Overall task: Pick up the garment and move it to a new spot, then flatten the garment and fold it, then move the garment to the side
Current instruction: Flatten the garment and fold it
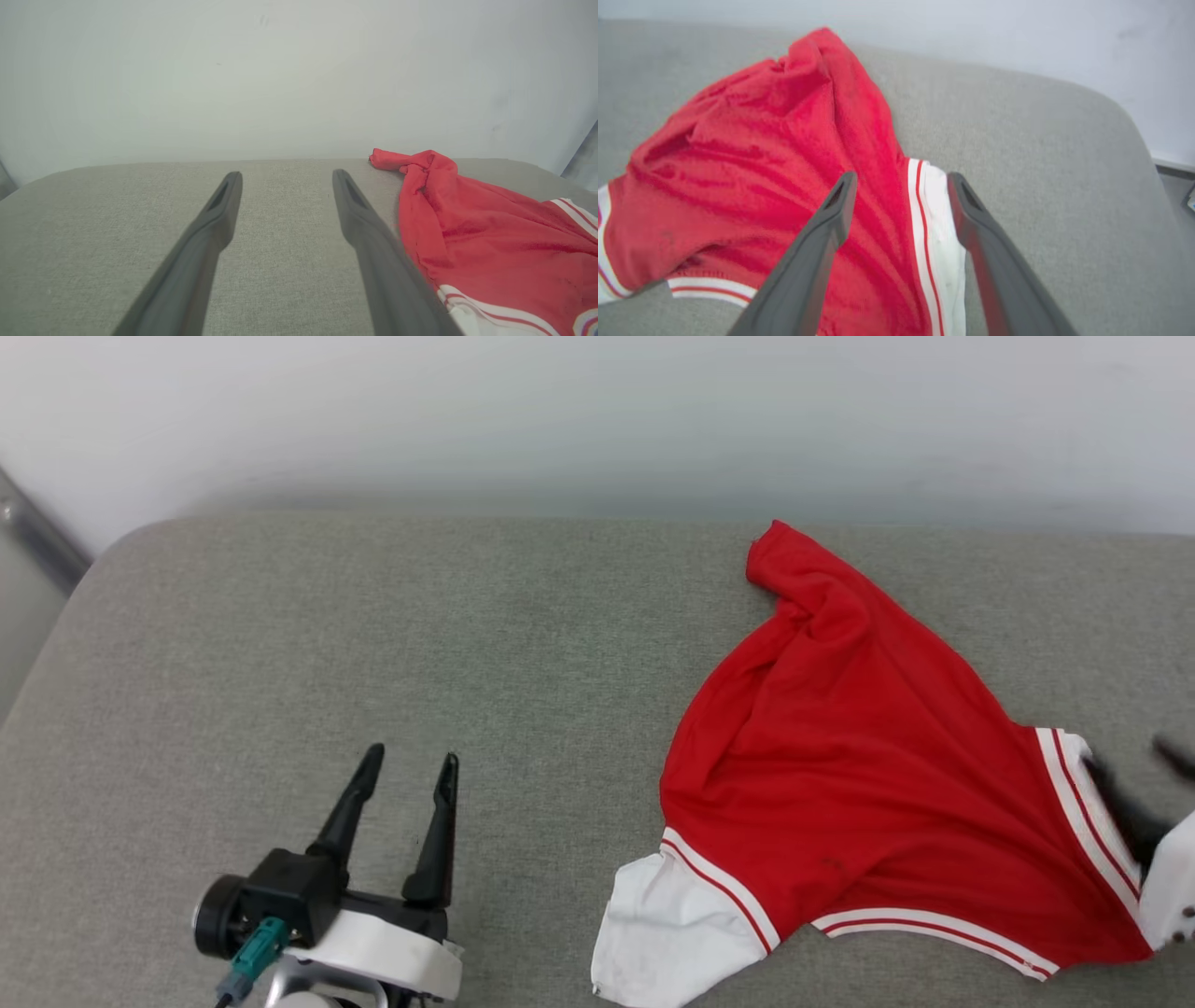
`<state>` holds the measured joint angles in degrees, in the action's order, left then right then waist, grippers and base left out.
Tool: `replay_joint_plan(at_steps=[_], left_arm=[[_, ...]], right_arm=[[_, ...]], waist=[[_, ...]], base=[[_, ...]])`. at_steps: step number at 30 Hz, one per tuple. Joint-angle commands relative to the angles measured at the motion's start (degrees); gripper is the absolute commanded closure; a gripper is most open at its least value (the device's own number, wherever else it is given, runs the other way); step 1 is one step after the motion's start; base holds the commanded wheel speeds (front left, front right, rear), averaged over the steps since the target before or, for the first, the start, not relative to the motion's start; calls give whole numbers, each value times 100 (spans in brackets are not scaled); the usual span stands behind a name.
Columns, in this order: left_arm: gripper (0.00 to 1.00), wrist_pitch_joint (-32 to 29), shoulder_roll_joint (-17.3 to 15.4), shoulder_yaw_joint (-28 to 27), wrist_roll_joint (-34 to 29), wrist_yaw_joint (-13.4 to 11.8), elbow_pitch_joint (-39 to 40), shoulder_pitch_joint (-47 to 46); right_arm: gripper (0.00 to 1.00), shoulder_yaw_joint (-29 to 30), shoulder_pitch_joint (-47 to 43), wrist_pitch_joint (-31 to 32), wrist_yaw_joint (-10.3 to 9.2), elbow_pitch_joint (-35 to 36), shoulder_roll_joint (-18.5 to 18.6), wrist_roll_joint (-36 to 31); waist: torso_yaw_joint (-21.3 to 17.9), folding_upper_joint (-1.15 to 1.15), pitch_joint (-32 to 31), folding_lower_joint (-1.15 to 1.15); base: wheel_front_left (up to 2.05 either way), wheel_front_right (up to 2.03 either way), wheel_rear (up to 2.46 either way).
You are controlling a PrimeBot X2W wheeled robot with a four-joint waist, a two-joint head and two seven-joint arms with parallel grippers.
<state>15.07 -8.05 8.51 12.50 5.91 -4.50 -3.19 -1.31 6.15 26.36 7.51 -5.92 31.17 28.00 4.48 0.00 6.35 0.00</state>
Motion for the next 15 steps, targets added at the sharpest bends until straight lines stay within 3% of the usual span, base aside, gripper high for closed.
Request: replay_joint_plan(at_steps=[1, 3, 9, 15], left_arm=[[0, -5, 46, 29, 59, 14, 18, 88], [0, -21, 94, 74, 207, 42, 39, 118], [0, -217, 35, 276, 350, 86, 46, 124], [0, -918, -371, 917, 533, 145, 331, -311]], right_arm=[[0, 77, 78, -489, -4, 206, -49, -101], [0, 239, -5, -1363, -5, 408, -286, -272], [0, 545, -416, -3216, -3, 1017, -1276, -626], [0, 913, -534, -3909, -3, 1453, -2048, -1016]], waist=[[-53, 0, -46, 0], [-99, 0, -67, 0], [-295, 0, -39, 0], [-476, 0, 145, 0]], base=[[0, 0, 0], [0, 0, 0], [0, 0, 0], [0, 0, 0]])
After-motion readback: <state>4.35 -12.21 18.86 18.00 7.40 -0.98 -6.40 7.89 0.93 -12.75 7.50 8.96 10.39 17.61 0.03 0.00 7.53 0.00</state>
